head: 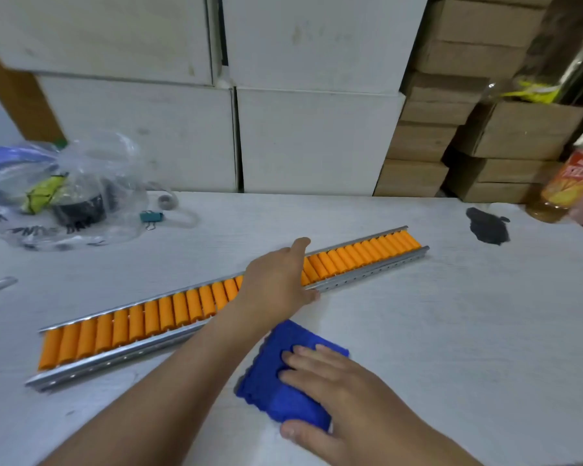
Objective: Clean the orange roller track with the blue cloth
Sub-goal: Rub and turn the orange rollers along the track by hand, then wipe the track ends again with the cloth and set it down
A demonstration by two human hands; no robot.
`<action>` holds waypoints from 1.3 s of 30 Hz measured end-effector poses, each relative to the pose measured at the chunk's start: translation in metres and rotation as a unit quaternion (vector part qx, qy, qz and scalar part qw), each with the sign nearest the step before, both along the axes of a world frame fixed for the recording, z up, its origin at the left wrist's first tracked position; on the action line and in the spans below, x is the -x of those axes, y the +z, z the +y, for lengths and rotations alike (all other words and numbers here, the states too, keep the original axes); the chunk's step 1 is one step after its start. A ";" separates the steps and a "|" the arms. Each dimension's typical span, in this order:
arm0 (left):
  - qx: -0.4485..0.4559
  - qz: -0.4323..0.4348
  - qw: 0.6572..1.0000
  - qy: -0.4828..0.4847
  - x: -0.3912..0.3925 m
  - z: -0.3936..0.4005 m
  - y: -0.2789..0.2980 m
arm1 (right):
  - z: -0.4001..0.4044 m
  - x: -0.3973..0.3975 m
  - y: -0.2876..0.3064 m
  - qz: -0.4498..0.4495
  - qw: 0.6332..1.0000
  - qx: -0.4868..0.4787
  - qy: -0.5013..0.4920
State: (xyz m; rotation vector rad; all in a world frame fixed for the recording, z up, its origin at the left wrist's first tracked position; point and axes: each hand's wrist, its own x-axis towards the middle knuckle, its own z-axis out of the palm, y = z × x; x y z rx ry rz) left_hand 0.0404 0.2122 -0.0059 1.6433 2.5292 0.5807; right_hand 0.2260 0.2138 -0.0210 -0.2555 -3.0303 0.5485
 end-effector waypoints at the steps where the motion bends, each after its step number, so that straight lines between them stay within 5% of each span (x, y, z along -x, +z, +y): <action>1: 0.001 0.001 1.000 -0.002 -0.002 0.006 0.000 | -0.004 0.000 -0.002 -0.011 0.999 -0.030 -0.001; 14: 0.022 -0.013 0.999 -0.039 -0.023 0.064 0.007 | -0.010 0.006 -0.011 0.057 0.997 -0.025 -0.049; 20: -0.004 -0.064 0.998 -0.019 0.004 0.003 0.015 | -0.014 0.008 -0.016 0.144 0.986 -0.038 -0.076; 23: -0.042 -0.108 0.993 0.022 0.023 -0.053 0.020 | -0.017 0.010 0.000 0.160 0.971 0.061 -0.167; 26: -0.082 -0.149 0.983 0.071 0.045 -0.117 0.014 | -0.018 0.015 0.024 0.249 0.884 0.308 -0.246; 29: -0.090 -0.160 0.976 0.116 0.055 -0.171 0.003 | -0.018 0.036 0.041 0.320 0.785 0.440 -0.296; 31: -0.112 -0.206 0.956 0.175 0.051 -0.190 -0.006 | -0.024 0.056 0.046 0.316 0.754 0.494 -0.295; 35: -0.144 -0.239 0.940 0.197 0.057 -0.197 -0.019 | -0.053 0.109 0.048 0.324 0.837 0.386 -0.214; 39: -0.177 -0.253 0.927 0.213 0.063 -0.198 -0.021 | -0.092 0.157 0.028 0.244 0.965 0.090 -0.034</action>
